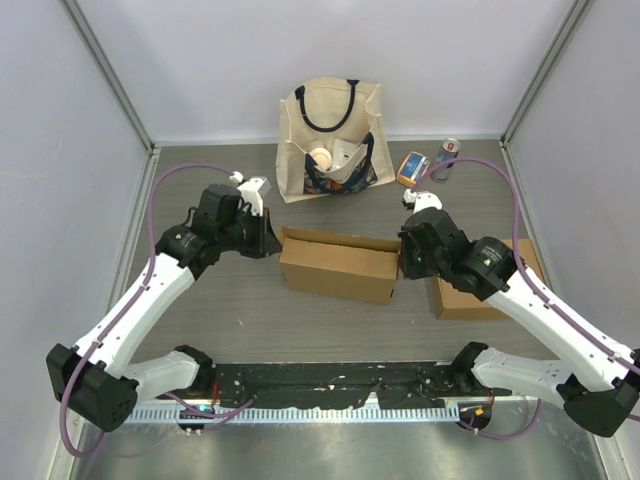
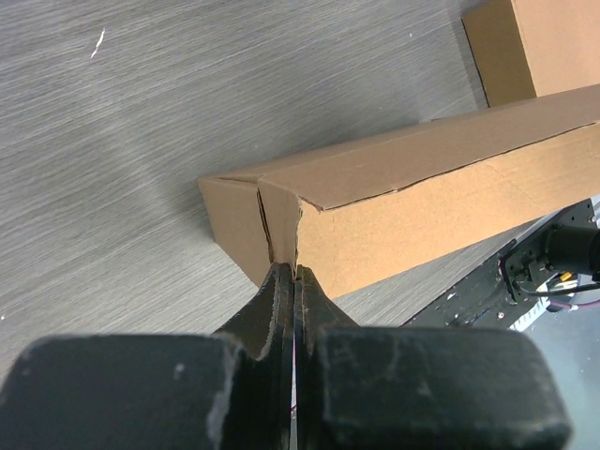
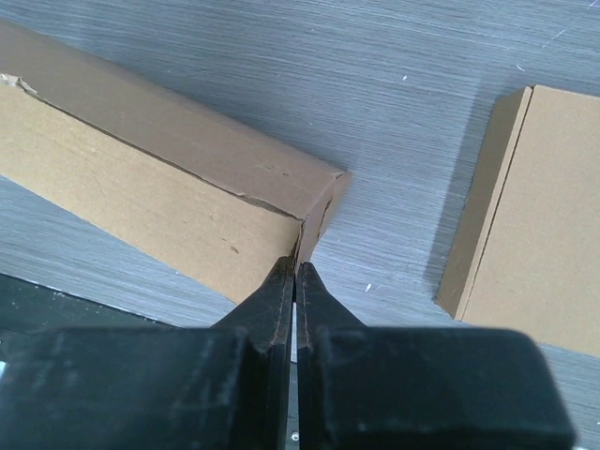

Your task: Fold the paper box

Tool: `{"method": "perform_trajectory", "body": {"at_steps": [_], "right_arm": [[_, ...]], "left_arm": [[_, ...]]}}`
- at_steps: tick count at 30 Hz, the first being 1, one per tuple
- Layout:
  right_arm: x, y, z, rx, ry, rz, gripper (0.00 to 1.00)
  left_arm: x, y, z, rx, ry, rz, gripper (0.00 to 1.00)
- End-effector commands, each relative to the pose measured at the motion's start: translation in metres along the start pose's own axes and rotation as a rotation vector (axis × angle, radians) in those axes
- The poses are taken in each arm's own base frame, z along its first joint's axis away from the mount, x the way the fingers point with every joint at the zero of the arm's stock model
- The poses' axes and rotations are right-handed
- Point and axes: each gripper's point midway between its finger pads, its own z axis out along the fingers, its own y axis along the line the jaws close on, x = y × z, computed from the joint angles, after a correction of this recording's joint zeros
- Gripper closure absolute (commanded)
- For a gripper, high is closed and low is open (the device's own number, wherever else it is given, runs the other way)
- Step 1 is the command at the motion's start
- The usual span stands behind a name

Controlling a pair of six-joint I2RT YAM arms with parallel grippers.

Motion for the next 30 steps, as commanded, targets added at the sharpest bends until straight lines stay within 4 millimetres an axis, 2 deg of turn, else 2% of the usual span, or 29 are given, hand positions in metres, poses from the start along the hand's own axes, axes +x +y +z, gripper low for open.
{"method": "perform_trajectory", "body": {"at_steps": [1,13,19,27,30], "right_arm": [[-0.027,0.017,-0.013,-0.056,-0.066,0.108,0.99],[-0.032,0.026,-0.008,-0.079,-0.023,0.306,0.99],[-0.041,0.023,-0.009,-0.116,-0.040,0.382,0.99],[-0.037,0.026,-0.008,-0.209,-0.010,0.473,0.99],[-0.035,0.017,-0.006,-0.170,-0.013,0.460,0.99]], "left_arm": [[0.019,0.008,0.002,-0.026,0.053,-0.006,1.00],[0.022,0.002,0.003,-0.005,0.049,-0.008,1.00],[0.024,-0.001,0.006,0.002,0.057,-0.005,1.00],[0.023,-0.002,0.007,0.002,0.056,-0.001,1.00],[0.024,-0.002,0.008,0.002,0.055,0.001,1.00]]}}
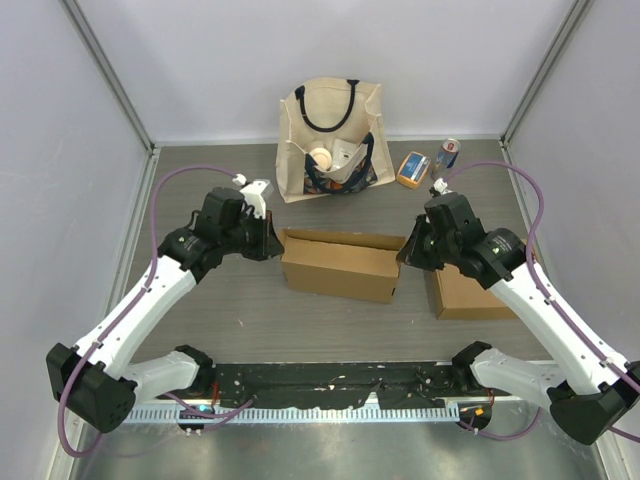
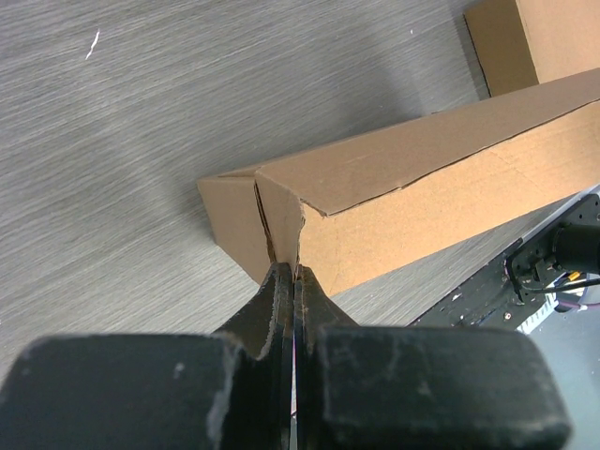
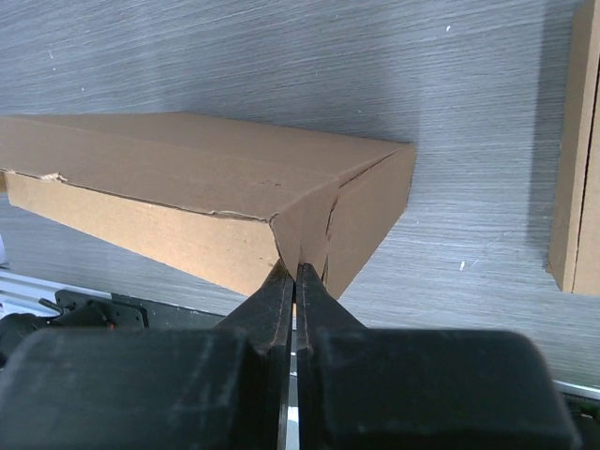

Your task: Fold the paper box

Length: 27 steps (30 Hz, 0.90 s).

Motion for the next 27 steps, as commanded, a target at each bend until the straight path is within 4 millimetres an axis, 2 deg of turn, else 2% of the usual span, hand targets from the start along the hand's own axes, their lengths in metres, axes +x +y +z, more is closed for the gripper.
{"method": "perform_trajectory", "body": {"at_steps": [1,8,14,21,24,27], "right_arm": [[-0.015,0.023,-0.008,-0.116,-0.050,0.034,0.99],[-0.013,0.018,-0.008,-0.116,-0.029,0.031,0.99],[-0.002,0.013,-0.003,-0.134,0.023,-0.004,0.99],[0.019,-0.016,0.010,-0.056,0.074,-0.107,0.99],[0.028,-0.020,0.015,-0.064,0.093,-0.119,0.99],[0.027,-0.030,0.018,-0.024,0.080,-0.156,0.99]], "left_arm": [[0.019,-0.001,0.004,0.007,0.061,-0.017,1.00],[0.024,0.001,0.006,0.001,0.077,-0.016,1.00],[0.024,0.002,0.005,-0.005,0.075,-0.009,1.00],[0.026,0.004,0.007,-0.006,0.081,-0.011,1.00],[0.027,0.004,0.008,-0.005,0.085,-0.014,1.00],[0.027,0.004,0.008,-0.007,0.081,-0.013,1.00]]}}
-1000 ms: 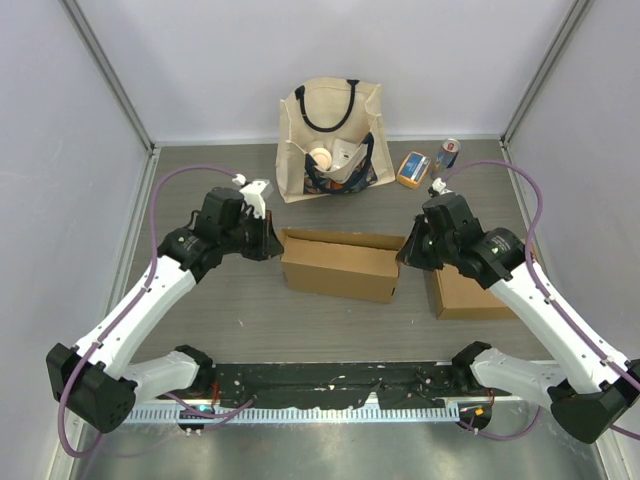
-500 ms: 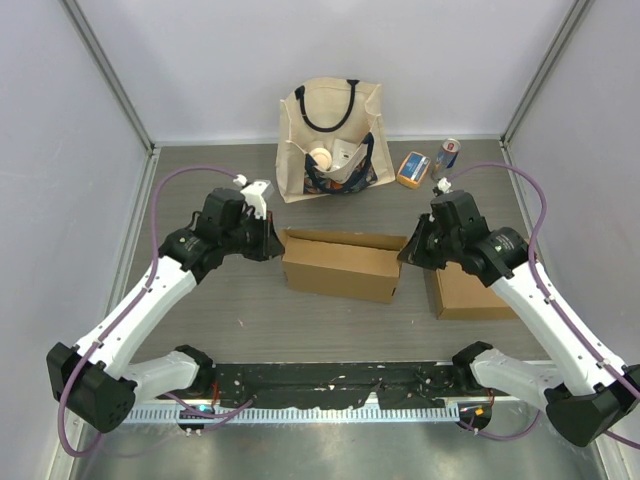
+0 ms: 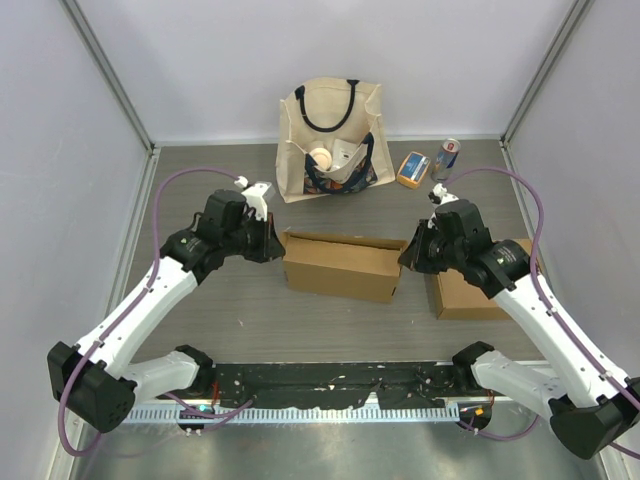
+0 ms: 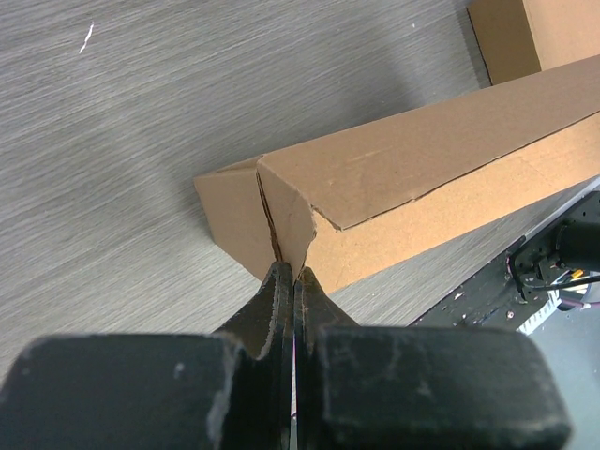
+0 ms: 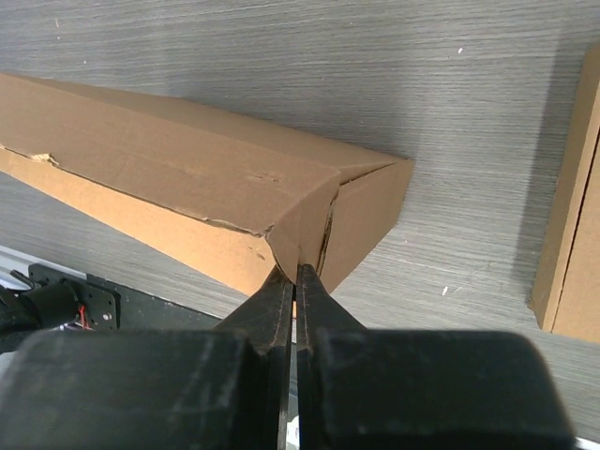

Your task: Fold the paper box

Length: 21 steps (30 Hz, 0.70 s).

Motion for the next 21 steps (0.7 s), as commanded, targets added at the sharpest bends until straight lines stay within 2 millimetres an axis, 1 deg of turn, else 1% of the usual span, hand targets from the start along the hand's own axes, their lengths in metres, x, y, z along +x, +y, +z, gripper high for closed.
{"method": "perform_trajectory", "body": {"at_steps": [1,5,6,8,9,10,11,12,13,14,15,16,17,18,19,21], "right_arm": [[0.025,-0.023,0.007,0.076,0.094,-0.069,0.99],[0.027,-0.033,0.005,0.121,0.113,-0.122,0.99],[0.030,-0.033,0.006,0.116,0.130,-0.132,0.99],[0.036,-0.025,0.006,0.067,0.169,-0.140,0.99],[0.031,-0.020,0.002,0.048,0.157,-0.140,0.90],[0.026,-0.014,-0.002,0.030,0.137,-0.141,0.78],[0.019,-0.005,-0.012,-0.007,0.106,-0.134,0.66],[0.004,0.008,-0.025,-0.044,0.049,-0.110,0.46],[-0.004,0.016,-0.031,-0.067,0.017,-0.095,0.39],[-0.011,0.021,-0.038,-0.079,-0.012,-0.067,0.24],[-0.017,0.025,-0.042,-0.080,-0.034,0.001,0.20],[-0.021,0.024,-0.043,-0.062,-0.048,0.050,0.14],[-0.025,0.019,-0.041,-0.032,-0.064,0.103,0.05],[-0.023,0.018,-0.038,-0.021,-0.060,0.155,0.01],[-0.026,0.021,-0.037,-0.024,-0.065,0.270,0.01],[-0.028,0.024,-0.037,-0.042,-0.080,0.400,0.00]], "left_arm": [[0.021,0.003,0.002,-0.009,0.071,-0.017,1.00],[0.022,0.002,0.003,-0.005,0.074,-0.018,1.00],[0.022,0.002,0.003,-0.005,0.074,-0.019,1.00],[0.023,0.003,0.004,-0.004,0.076,-0.024,1.00],[0.023,0.002,0.005,-0.003,0.076,-0.023,1.00],[0.024,0.002,0.005,-0.002,0.078,-0.025,1.00],[0.024,0.003,0.006,-0.003,0.076,-0.027,1.00],[0.025,0.003,0.006,-0.004,0.078,-0.028,1.00],[0.026,0.004,0.007,-0.007,0.077,-0.033,1.00],[0.026,0.004,0.007,-0.011,0.073,-0.035,1.00],[0.026,0.004,0.008,-0.009,0.069,-0.037,1.00],[0.027,0.004,0.008,-0.009,0.070,-0.037,1.00],[0.026,0.004,0.007,-0.014,0.064,-0.037,1.00],[0.025,0.004,0.006,-0.018,0.057,-0.037,1.00],[0.025,0.005,0.006,-0.025,0.057,-0.035,1.00],[0.023,0.007,0.003,-0.043,0.038,-0.039,1.00]]}}
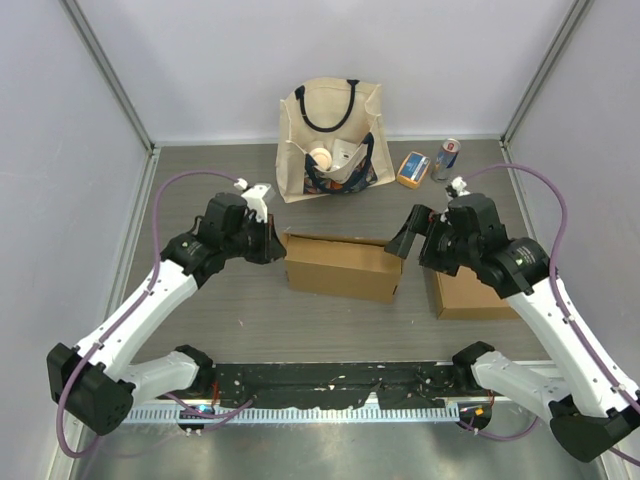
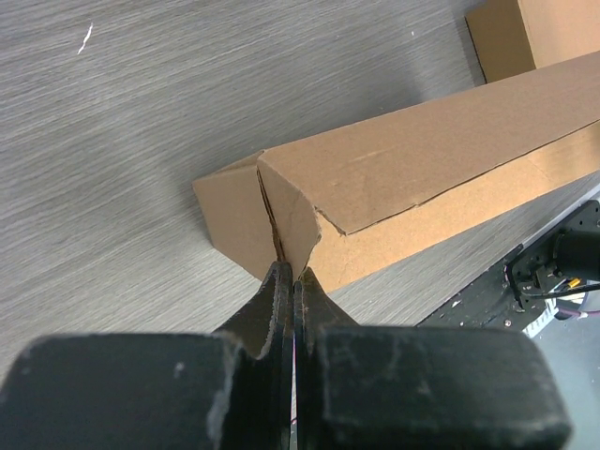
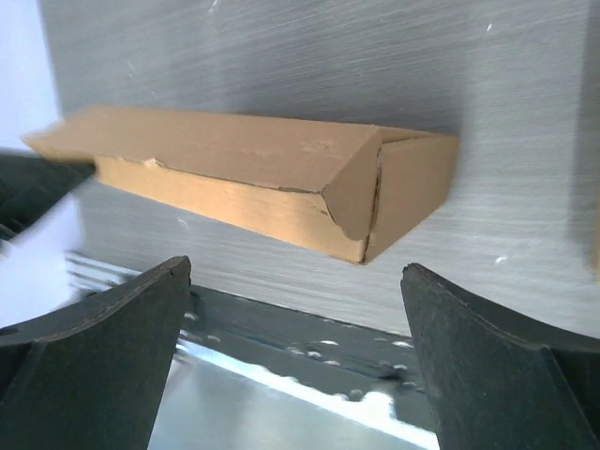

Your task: Fold the paper box

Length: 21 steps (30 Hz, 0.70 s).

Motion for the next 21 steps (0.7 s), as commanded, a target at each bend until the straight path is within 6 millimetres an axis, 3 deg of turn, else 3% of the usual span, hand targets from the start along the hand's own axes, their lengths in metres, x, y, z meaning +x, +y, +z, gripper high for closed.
{"method": "perform_trajectory", "body": {"at_steps": [1,5,8,21], "right_arm": [[-0.019,0.019,-0.004,-0.050,-0.083,0.433,0.00],[-0.021,0.018,0.005,-0.042,-0.092,0.710,0.00],[-0.024,0.020,0.010,-0.046,-0.094,0.804,0.00],[0.010,0.011,0.042,0.007,0.052,0.890,0.01]], "left_arm": [[0.021,0.009,-0.001,-0.055,0.050,-0.035,1.00],[0.019,0.007,-0.004,-0.059,0.018,-0.065,1.00],[0.017,0.006,-0.005,-0.060,0.000,-0.075,1.00],[0.017,0.003,-0.005,-0.068,0.003,-0.087,1.00]]}}
